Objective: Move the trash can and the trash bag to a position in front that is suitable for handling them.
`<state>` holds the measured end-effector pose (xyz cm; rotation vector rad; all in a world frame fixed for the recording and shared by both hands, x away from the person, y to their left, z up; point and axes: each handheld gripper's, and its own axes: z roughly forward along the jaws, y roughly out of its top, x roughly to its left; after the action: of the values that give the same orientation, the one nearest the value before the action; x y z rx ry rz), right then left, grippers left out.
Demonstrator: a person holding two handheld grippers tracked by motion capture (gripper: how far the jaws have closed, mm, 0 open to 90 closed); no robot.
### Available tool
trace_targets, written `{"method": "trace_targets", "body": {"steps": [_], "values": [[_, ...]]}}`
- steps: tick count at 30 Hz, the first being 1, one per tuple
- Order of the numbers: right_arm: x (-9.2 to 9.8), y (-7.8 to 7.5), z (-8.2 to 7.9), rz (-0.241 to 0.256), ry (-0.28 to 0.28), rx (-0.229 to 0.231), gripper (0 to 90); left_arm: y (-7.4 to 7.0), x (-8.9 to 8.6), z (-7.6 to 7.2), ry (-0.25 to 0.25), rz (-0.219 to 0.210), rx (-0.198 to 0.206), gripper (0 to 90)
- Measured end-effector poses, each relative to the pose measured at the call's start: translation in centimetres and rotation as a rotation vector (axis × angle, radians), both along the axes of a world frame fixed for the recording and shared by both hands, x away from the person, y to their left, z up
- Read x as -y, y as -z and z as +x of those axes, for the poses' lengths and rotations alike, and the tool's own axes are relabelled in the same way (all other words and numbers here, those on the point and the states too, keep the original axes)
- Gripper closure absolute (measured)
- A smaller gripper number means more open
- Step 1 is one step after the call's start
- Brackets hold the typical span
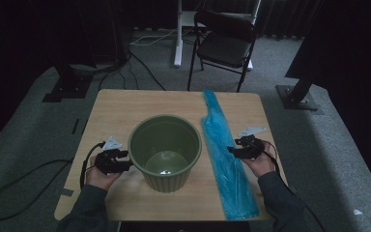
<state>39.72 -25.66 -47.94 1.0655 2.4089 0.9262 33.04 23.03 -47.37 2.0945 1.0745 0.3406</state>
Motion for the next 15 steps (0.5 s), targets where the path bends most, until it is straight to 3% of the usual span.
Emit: {"method": "trace_targets", "body": {"steps": [5, 15], "values": [[-0.5, -0.1, -0.1, -0.008, -0.027, 0.007, 48.3, -0.4, 0.3, -1.0, 0.01, 0.008, 0.03, 46.7], [-0.5, 0.0, 0.2, -0.009, -0.031, -0.003, 48.2, -0.2, 1.2, 0.1, 0.001, -0.009, 0.022, 46.7]]}}
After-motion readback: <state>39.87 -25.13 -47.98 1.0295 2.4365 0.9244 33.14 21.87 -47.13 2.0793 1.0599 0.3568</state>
